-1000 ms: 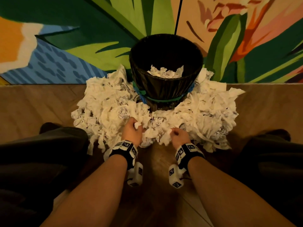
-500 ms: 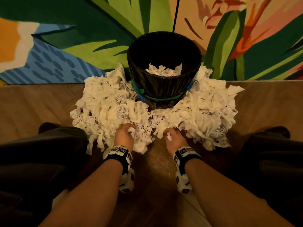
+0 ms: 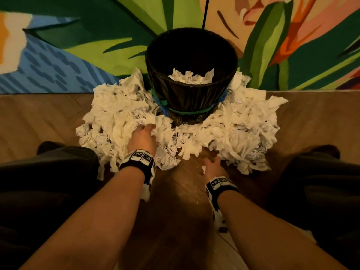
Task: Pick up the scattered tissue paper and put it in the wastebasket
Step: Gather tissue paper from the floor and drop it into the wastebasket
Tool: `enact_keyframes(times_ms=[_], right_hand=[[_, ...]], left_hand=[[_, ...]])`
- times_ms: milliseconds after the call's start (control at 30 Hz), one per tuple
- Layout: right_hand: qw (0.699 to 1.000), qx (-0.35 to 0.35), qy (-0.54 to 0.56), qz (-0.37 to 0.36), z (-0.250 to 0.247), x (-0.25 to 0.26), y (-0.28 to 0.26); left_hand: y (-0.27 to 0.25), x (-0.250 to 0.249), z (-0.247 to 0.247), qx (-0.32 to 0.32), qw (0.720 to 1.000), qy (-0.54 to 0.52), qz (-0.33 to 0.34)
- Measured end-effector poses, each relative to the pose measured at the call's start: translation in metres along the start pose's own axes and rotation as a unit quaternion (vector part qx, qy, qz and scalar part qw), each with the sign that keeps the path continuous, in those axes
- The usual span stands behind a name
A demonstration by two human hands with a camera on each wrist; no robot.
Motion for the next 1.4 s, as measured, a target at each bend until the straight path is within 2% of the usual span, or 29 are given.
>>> enact_keyframes(times_ms=[100, 200, 333, 433, 500, 567, 667, 767, 833, 967, 1100, 1167, 1300, 1400], right_hand=[[0.998, 0.045, -0.001, 0.037, 0.006, -0.012, -0.001], [0.997, 0.046, 0.007, 0.061, 0.004, -0.014, -0.002], [0.997, 0.025, 0.029, 0.073, -0.005, -0.013, -0.004], [0.996, -0.006, 0.08, 0.05, -0.008, -0.014, -0.009], [0.988, -0.023, 0.15, 0.034, -0.016, -0.002, -0.015], [0.977, -0.053, 0.207, 0.022, -0.032, 0.015, -0.016], [0.971, -0.083, 0.224, 0.002, -0.066, 0.042, -0.012], [0.935, -0.132, 0.327, -0.032, -0.104, 0.067, -0.015], [0.907, -0.139, 0.39, -0.073, -0.124, 0.08, -0.019], [0.892, -0.192, 0.367, -0.184, -0.16, 0.107, -0.035], [0.872, -0.211, 0.365, -0.251, -0.192, 0.121, -0.042], [0.867, -0.237, 0.349, -0.266, -0.211, 0.124, -0.04], [0.826, -0.248, 0.426, -0.272, -0.242, 0.127, -0.036], [0.82, -0.254, 0.435, -0.273, -0.253, 0.123, -0.031]], left_hand=[[-0.004, 0.01, 0.0, -0.022, 0.999, -0.037, 0.005], [-0.009, 0.011, -0.002, -0.068, 0.988, -0.139, -0.013], [-0.014, 0.008, -0.011, -0.089, 0.934, -0.318, -0.136], [-0.011, 0.007, -0.017, -0.091, 0.902, -0.39, -0.16], [-0.01, 0.004, -0.02, -0.081, 0.894, -0.409, -0.166], [-0.009, -0.002, -0.021, -0.065, 0.894, -0.411, -0.164], [-0.005, -0.014, -0.025, -0.059, 0.886, -0.442, -0.131], [-0.001, -0.028, -0.031, -0.023, 0.872, -0.479, -0.099], [0.001, -0.038, -0.038, -0.031, 0.87, -0.487, -0.067], [0.004, -0.052, -0.062, -0.081, 0.841, -0.532, -0.058], [0.009, -0.066, -0.093, -0.15, 0.856, -0.495, -0.007], [0.012, -0.078, -0.108, -0.147, 0.864, -0.48, 0.032], [0.03, -0.097, -0.126, -0.155, 0.887, -0.435, 0.007], [0.043, -0.111, -0.132, -0.147, 0.906, -0.394, 0.04]])
Point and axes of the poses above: each hand's wrist, its own y-axis towards the middle knuckle, its own z-axis out of the palm, x = y × z, the point moved 3 cm from there along y, towards the middle knuckle
